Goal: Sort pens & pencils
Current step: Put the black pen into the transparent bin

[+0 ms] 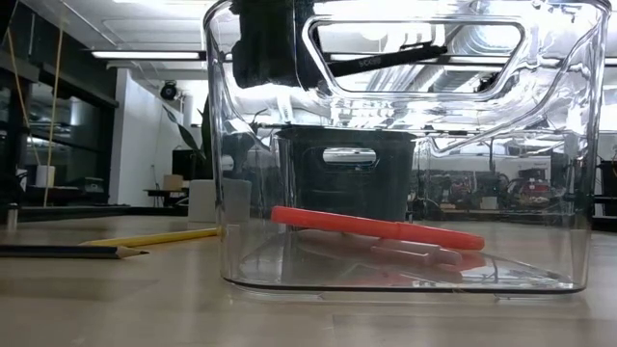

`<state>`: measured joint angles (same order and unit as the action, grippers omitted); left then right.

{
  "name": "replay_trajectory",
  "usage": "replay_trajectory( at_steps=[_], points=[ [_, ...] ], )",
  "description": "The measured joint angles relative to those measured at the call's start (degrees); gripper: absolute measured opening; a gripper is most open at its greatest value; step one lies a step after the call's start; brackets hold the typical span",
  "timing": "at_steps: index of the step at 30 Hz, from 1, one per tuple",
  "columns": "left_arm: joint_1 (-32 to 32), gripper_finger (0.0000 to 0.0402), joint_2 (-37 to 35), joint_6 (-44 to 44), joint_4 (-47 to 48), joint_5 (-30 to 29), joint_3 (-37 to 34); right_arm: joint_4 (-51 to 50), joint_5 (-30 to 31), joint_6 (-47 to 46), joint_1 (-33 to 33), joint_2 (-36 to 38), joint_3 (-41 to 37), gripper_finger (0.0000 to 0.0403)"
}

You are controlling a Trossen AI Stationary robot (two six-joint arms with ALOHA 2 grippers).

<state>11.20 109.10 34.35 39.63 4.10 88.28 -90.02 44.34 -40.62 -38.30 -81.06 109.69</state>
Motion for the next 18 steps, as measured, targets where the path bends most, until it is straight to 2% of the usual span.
replay_trajectory(
  at_steps=[12, 15, 18],
  points=[
    [0.0, 0.0033, 0.0, -2.5, -1.0, -0.7, 0.0, 0.0, -0.4, 0.0, 0.0, 0.0, 0.0, 0.0041],
    [0.0, 0.0056, 0.0, -3.3, -1.0, -0.1, 0.0, 0.0, -0.4, 0.0, 0.0, 0.0, 0.0, 0.0041],
    [0.0, 0.0097, 0.0, -3.5, -1.1, 0.0, 0.0, 0.0, -0.4, 0.0, 0.0, 0.0, 0.0, 0.0041]
  ],
)
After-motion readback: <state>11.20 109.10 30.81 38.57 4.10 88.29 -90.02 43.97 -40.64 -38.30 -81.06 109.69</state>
